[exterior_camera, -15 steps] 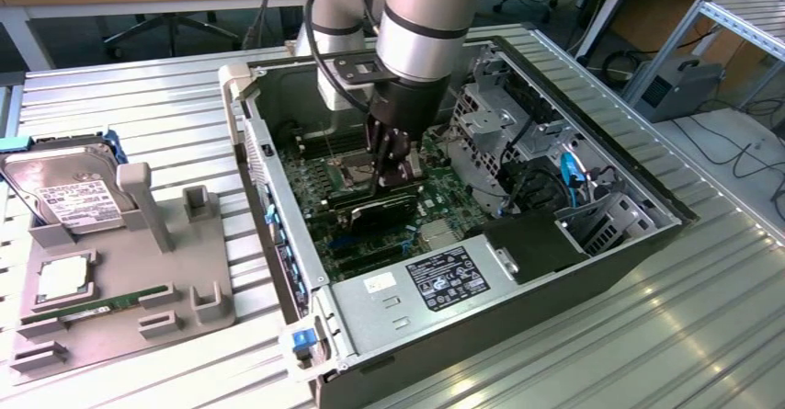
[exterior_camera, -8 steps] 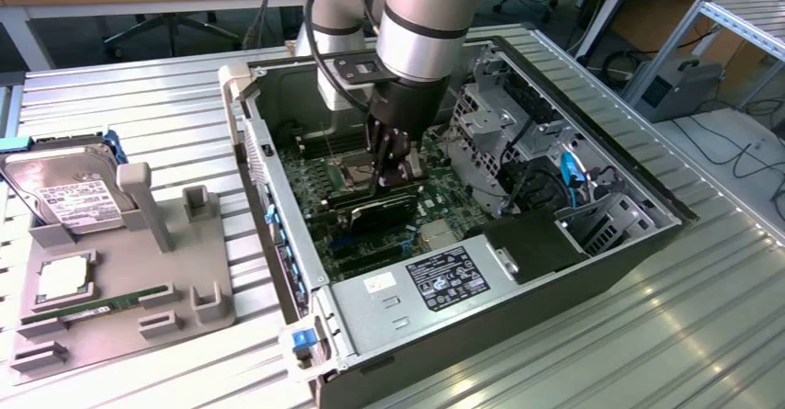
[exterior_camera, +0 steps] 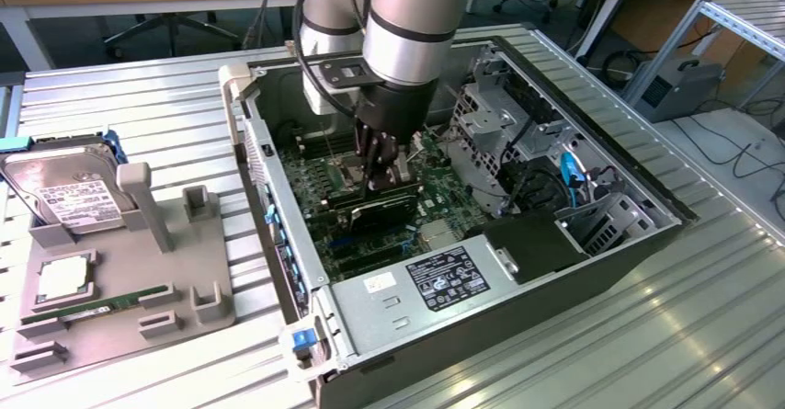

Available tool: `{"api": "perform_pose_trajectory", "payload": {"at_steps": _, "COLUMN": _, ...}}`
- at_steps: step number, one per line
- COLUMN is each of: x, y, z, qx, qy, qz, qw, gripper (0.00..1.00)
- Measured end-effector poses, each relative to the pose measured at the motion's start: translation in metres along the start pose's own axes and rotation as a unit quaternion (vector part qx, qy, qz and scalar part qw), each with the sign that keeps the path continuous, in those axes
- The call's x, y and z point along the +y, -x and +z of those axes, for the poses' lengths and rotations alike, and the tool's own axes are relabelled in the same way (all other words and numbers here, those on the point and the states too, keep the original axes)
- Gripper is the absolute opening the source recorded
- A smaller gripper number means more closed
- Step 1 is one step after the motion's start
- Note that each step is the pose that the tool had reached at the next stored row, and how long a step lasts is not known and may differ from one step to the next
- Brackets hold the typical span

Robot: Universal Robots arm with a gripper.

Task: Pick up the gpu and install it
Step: 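Press down on the gpu until it lock into place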

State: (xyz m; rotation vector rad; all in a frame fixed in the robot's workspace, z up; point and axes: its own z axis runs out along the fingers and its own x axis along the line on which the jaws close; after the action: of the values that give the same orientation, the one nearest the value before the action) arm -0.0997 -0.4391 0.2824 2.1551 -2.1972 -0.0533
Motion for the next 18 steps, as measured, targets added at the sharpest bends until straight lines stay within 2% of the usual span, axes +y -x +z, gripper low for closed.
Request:
{"api": "perform_pose_trajectory", "payload": {"at_steps": 13, "x": 0.0149, "y": -0.004, "z": 0.0050, "qx": 0.0000, "qy": 0.0000, "qz": 0.000, "qw": 1.0000, "gripper": 0.11}}
{"api": "perform_pose_trajectory", "payload": {"at_steps": 18, "x": 0.0174, "y": -0.006, "z": 0.0072, "qx": -0.0001, "qy": 0.0000, "qz": 0.000, "qw": 1.0000, "gripper": 0.11}}
